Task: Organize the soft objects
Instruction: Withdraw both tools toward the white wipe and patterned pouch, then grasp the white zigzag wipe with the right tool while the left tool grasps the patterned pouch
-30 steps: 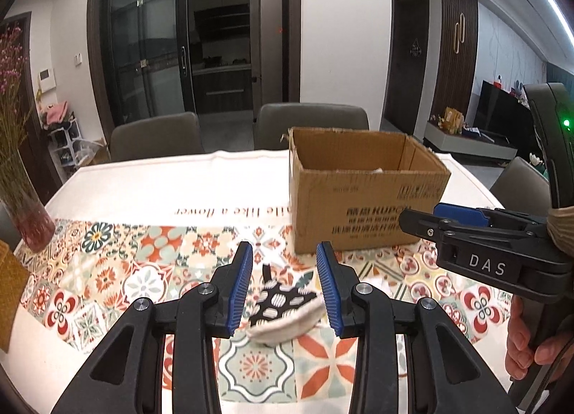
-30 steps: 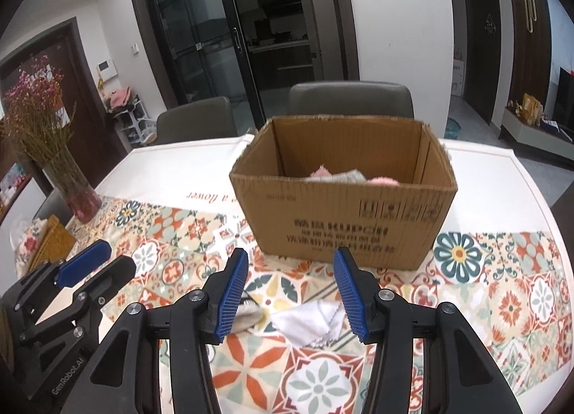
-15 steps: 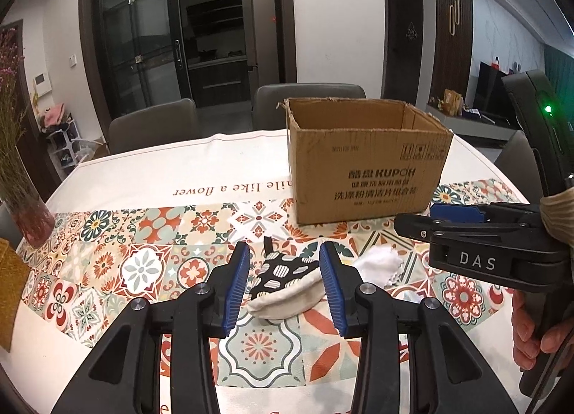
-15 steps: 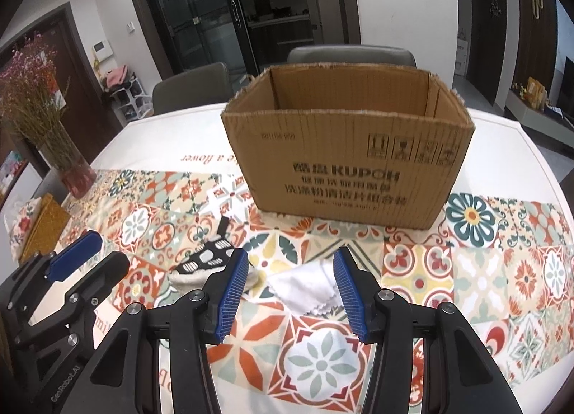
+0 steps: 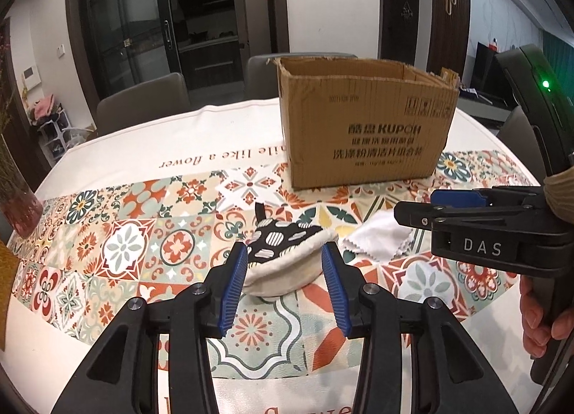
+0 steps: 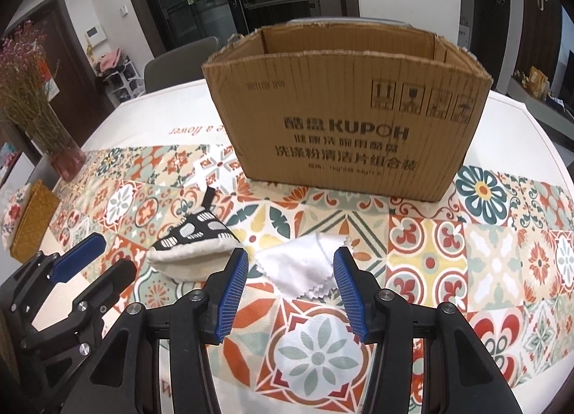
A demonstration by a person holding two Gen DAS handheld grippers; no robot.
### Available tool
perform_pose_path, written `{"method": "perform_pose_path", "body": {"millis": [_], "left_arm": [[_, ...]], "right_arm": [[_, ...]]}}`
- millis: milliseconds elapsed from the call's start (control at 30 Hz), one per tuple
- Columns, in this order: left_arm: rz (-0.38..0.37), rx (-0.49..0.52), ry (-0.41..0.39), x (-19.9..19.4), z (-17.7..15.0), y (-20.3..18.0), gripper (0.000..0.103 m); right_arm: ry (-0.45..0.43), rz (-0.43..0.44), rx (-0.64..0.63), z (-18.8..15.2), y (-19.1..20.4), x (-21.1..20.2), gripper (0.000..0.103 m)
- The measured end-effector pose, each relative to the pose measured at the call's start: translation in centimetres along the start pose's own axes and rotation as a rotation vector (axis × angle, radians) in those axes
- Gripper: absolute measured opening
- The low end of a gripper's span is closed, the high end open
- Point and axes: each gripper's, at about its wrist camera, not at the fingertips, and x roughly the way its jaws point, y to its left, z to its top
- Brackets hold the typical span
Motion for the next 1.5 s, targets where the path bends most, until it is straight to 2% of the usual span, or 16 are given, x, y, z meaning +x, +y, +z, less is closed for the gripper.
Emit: {"method": "perform_pose_path", "body": {"millis": [200, 433, 1000, 1067, 1133, 1200, 1267, 1333, 1400, 1500], "left_arm": [[0.002, 0.034, 0.021, 1.6, -0.4, -0.3, 0.045], [0.038, 0.087, 0.031, 3.4, -0.8, -0.7, 0.046], [0.072, 0.176, 0.05, 7.0, -1.0, -1.5, 0.046], [0.071, 0.177, 0.048, 7.1, -1.0, -1.5, 0.043], [0.069, 0.177, 0.05, 7.3, -0.9, -1.5, 0.03], [0.067, 0.175, 0.053, 7.4, -0.8, -1.5, 0.023], [0.067, 0.169, 0.055, 7.4, -0.8, -1.4, 0.019], [0.063, 0.154, 0.055, 7.4, -0.7, -1.3, 0.017], [0.065, 0.143, 0.054, 7.3, -0.6, -1.2, 0.016], [0.062, 0.122, 0.051, 7.1, -0.4, -1.0, 0.014]], "right_arm": [[0.03, -0.013, -0.003, -0.4, -0.3, 1.4, 0.051], [0.083, -0.028, 0.007, -0.6, -1.0, 3.5, 0.051], [0.111, -0.032, -0.008, -0.2, -1.4, 6.9, 0.051], [0.107, -0.03, -0.013, -0.2, -1.3, 7.1, 0.051], [0.098, -0.032, -0.021, -0.1, -1.2, 7.2, 0.051], [0.093, -0.035, -0.026, -0.1, -1.2, 7.1, 0.051], [0.097, -0.036, -0.03, -0.1, -1.1, 7.2, 0.05], [0.097, -0.038, -0.027, -0.1, -0.9, 7.5, 0.044], [0.103, -0.029, -0.023, -0.2, -0.9, 7.7, 0.025], [0.112, -0.025, -0.016, -0.3, -1.0, 7.8, 0.018]]}}
